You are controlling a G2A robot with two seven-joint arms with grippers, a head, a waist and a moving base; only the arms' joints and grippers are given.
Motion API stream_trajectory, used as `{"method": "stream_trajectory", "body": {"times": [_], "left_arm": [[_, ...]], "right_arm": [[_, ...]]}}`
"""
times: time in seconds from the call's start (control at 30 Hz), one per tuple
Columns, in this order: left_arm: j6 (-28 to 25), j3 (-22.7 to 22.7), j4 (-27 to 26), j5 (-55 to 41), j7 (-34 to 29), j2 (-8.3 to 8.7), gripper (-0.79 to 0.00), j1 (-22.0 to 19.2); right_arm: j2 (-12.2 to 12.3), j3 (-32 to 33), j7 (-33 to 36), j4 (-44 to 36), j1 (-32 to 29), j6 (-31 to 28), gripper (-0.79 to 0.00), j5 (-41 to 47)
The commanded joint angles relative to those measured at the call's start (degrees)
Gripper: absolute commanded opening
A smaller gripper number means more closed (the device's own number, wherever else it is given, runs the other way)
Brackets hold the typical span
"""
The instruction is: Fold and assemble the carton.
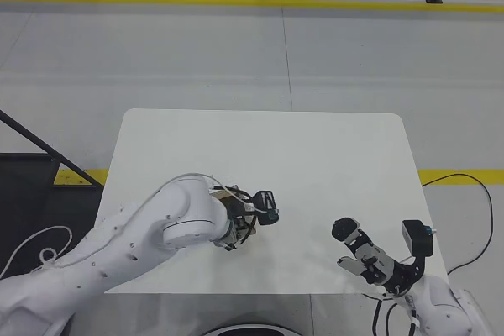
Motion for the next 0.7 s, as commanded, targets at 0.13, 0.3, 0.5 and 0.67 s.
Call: {"method": "stream_trajectory", "body": {"times": [0.13, 0.3, 0.5, 0.67], "left_arm": [[-5.60, 11.84, 6.93, -4.28, 5.61, 0.04, -0.785, -10.35], [-9.49, 17.47, 11.13, -8.30, 9.51, -0.26, -0.785, -15.61], [-11.35, 21.67, 16.42, -9.32, 11.37, -1.46, -0.785, -19.20], [-12.12, 23.48, 19.96, -10.31, 12.15, -3.05, -0.785, -20.74]], "right_arm": [[0.00, 0.00, 0.00, 0.00, 0.00, 0.00, 0.000, 0.00], [0.00, 0.00, 0.00, 0.00, 0.00, 0.00, 0.000, 0.00], [0.00, 0.00, 0.00, 0.00, 0.00, 0.00, 0.000, 0.00], [0.00, 0.00, 0.00, 0.00, 0.00, 0.00, 0.000, 0.00]]}}
